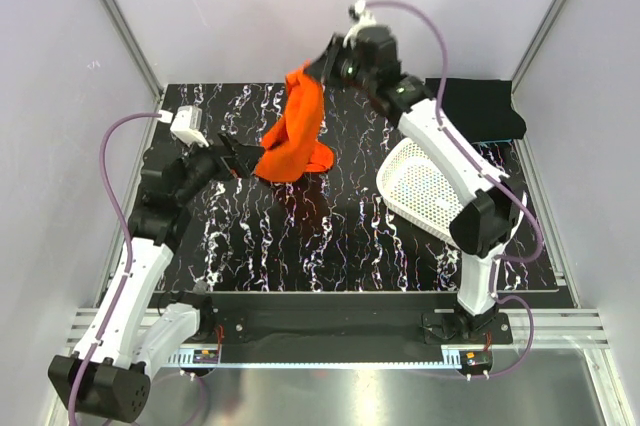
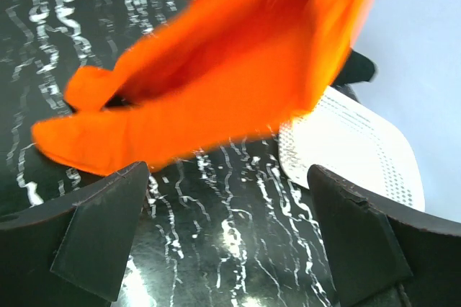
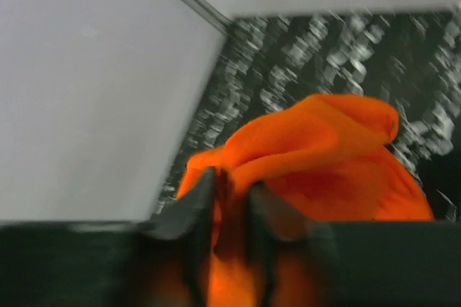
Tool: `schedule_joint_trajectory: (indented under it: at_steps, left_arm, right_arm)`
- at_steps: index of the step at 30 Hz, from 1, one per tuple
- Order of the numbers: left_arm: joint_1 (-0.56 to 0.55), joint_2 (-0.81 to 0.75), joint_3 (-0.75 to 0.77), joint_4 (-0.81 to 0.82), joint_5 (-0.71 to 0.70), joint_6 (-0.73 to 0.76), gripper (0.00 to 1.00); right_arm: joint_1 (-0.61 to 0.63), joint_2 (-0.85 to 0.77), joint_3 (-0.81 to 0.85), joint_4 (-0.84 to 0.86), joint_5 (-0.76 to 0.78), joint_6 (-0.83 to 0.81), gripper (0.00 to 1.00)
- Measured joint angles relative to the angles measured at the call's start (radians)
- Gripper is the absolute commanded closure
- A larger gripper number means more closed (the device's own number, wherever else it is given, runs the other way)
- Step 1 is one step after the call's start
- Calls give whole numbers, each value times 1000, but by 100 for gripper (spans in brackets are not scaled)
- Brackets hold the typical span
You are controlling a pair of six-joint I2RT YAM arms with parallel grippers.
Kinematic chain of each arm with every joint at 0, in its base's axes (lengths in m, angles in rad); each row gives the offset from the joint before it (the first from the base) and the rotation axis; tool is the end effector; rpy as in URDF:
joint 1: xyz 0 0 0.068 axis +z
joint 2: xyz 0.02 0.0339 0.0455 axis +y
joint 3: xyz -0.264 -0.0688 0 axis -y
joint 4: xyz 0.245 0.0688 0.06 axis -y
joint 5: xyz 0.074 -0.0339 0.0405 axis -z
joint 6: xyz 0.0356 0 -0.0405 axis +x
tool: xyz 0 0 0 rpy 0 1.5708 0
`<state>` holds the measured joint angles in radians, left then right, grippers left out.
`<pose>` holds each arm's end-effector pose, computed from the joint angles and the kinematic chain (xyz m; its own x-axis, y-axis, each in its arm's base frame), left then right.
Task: Fold and stack the t-shirts
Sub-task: Move the tshirt to the center of the board
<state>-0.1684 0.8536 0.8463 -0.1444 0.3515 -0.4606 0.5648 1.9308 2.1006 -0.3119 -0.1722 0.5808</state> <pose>0.1932 -0.0453 0.3544 -0.3525 -0.3634 -0.8624 0.3753 0.7893 -0.4860 0.3788 0.2473 0.4457 -0.4680 0.3434 -0.8143 -0.4950 0.6614 0.5635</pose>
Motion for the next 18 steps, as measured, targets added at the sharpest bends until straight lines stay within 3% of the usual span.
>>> schedule_joint_trajectory:
  at_steps: [3,4,11,18]
  left_arm:
    - [0,5,0,-21,-32,1,1]
    - [0,8,0,-27,-40,1,1]
    - [0,37,0,-51,-68,2,1]
    - [0,41,5,-51,-68,1,1]
  right_arm:
    - [4,0,-179,-45,81,23,38]
    - [5,0,-221,-77,124,34,36]
    - [1,-122,-539,-211,350,109,45]
    - [-60,-153,-676,-246,352,177,53]
